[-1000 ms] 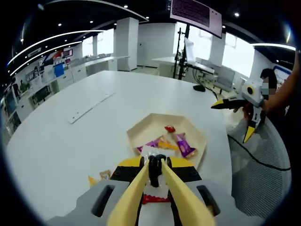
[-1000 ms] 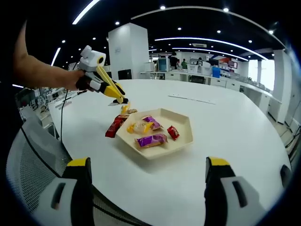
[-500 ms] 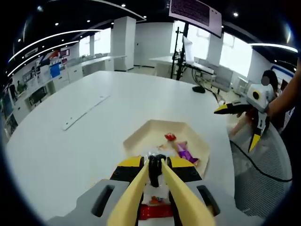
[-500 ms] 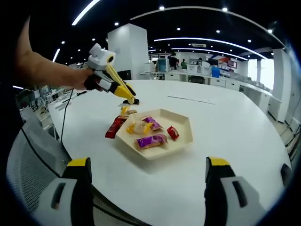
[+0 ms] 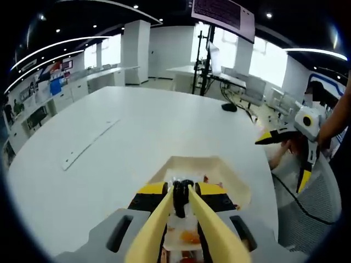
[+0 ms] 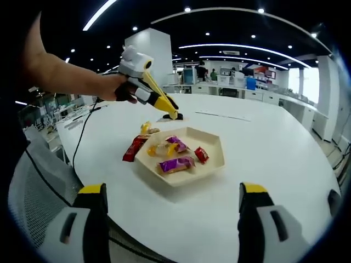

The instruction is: Place the target food into the container with the food tongs after gripping and lifting it, then release it inside without dropping or visibly crushing the food.

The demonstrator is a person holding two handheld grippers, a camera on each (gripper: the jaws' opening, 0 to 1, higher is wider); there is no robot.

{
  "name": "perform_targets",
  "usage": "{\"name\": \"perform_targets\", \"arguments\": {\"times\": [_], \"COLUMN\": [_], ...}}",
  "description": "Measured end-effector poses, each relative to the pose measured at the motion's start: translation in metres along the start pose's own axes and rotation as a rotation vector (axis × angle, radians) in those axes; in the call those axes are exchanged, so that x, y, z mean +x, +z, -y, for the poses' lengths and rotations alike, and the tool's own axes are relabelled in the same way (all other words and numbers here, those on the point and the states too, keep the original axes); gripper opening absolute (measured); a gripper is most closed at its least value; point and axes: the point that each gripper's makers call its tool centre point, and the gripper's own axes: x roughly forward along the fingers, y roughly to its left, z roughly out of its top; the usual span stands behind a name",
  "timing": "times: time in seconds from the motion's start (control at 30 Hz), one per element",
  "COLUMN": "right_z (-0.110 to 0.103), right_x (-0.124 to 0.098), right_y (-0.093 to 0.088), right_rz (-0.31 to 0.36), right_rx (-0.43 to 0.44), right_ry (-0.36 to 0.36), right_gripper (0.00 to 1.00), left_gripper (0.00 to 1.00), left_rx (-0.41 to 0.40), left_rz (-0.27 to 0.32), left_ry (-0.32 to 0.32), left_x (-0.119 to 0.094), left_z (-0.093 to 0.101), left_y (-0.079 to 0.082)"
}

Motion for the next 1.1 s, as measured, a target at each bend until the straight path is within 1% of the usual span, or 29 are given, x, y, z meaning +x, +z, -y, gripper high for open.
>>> {"name": "perform_targets", "arguments": {"times": [0.17, 0.3, 0.4, 0.43, 0.5, 0.53, 0.8, 1.1], "right_z": [0.001, 0.002, 0.001, 0.001, 0.001, 0.001, 0.001, 0.001], "right_x": [0.000, 0.000, 0.000, 0.000, 0.000, 0.000, 0.000, 0.000], "right_y": [0.001, 0.001, 0.001, 0.001, 0.000, -0.001, -0.001, -0.001], "right_rz": [0.005, 0.006, 0.004, 0.003, -0.001, -0.006, -0.007, -0.007], "right_rx": [0.002, 0.004, 0.006, 0.006, 0.005, 0.003, 0.003, 0.005], "right_ry": [-0.007, -0.008, -0.005, -0.005, -0.005, -0.003, -0.004, -0.006], "right_gripper": [0.99, 0.98, 0.98, 0.98, 0.98, 0.97, 0.98, 0.97], "left_gripper": [0.17, 0.17, 0.19, 0.21, 0.23, 0.23, 0.23, 0.24], "left_rx": [0.003, 0.005, 0.019, 0.042, 0.014, 0.022, 0.034, 0.028], "left_rz": [0.006, 0.031, 0.038, 0.053, 0.082, 0.091, 0.085, 0.096], "left_ry": [-0.013, -0.017, -0.012, -0.006, -0.038, -0.034, -0.034, -0.028], "left_x": [0.010, 0.013, 0.013, 0.014, 0.012, 0.010, 0.008, -0.001], "left_z": [0.000, 0.001, -0.001, -0.003, 0.002, 0.002, 0.003, -0.001], "left_y": [0.011, 0.021, 0.024, 0.027, 0.033, 0.036, 0.037, 0.036]}}
